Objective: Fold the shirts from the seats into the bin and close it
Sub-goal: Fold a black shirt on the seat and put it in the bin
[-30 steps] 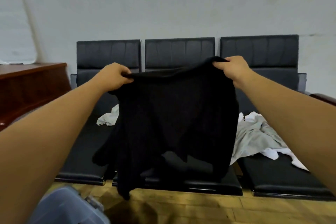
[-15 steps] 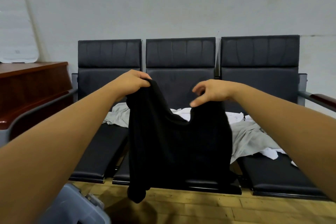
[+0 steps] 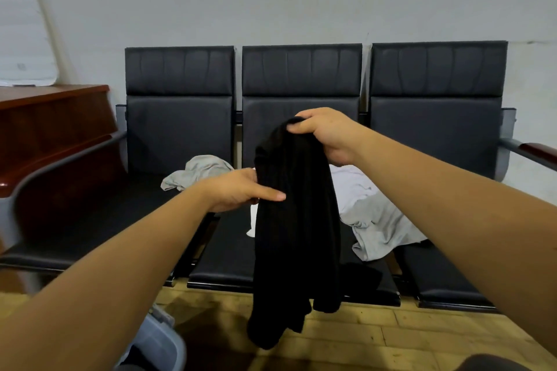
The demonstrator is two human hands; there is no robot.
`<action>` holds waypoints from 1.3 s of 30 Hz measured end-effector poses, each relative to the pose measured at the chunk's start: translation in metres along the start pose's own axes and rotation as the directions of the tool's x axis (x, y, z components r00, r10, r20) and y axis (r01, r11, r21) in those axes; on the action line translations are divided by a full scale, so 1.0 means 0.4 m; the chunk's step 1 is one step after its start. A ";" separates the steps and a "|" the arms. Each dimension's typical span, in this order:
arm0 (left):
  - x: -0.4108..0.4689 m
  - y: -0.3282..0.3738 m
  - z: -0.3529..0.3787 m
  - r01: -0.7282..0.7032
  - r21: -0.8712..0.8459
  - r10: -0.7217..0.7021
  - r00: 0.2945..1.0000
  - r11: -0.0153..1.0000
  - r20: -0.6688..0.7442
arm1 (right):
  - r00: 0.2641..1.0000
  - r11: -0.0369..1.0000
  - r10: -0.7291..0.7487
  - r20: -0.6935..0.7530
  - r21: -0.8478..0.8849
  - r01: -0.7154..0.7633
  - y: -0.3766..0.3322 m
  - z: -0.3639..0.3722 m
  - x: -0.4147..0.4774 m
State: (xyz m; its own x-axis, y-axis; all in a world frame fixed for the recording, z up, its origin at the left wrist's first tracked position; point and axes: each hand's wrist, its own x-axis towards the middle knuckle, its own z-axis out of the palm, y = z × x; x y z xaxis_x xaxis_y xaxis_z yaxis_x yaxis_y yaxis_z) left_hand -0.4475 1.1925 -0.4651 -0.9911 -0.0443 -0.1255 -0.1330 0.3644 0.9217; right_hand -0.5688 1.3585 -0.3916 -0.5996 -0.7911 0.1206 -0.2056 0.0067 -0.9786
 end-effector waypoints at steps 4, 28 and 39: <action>-0.008 -0.049 -0.025 -0.022 -0.176 0.012 0.998 0.984 -0.057 | 0.994 0.995 0.082 -0.072 -0.049 -0.085 0.032 -0.061 -0.009; 0.024 -0.224 0.039 0.068 -0.377 -0.216 0.905 0.924 -0.367 | 0.952 0.831 0.295 0.078 0.471 -0.296 0.161 0.060 -0.042; 0.036 -0.247 0.191 0.211 -0.761 -0.355 0.934 0.614 -0.027 | 0.957 0.777 0.265 0.120 0.561 -0.286 0.234 0.056 -0.069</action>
State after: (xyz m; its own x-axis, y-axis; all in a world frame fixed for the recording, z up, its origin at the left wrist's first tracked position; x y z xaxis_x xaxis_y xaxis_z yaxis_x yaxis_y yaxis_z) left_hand -0.4481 1.2270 -0.5861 -0.8790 -0.1958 -0.4348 -0.2949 -0.4932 0.8184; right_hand -0.5540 1.3672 -0.4901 -0.5355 -0.8284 -0.1640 0.4453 -0.1120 -0.8883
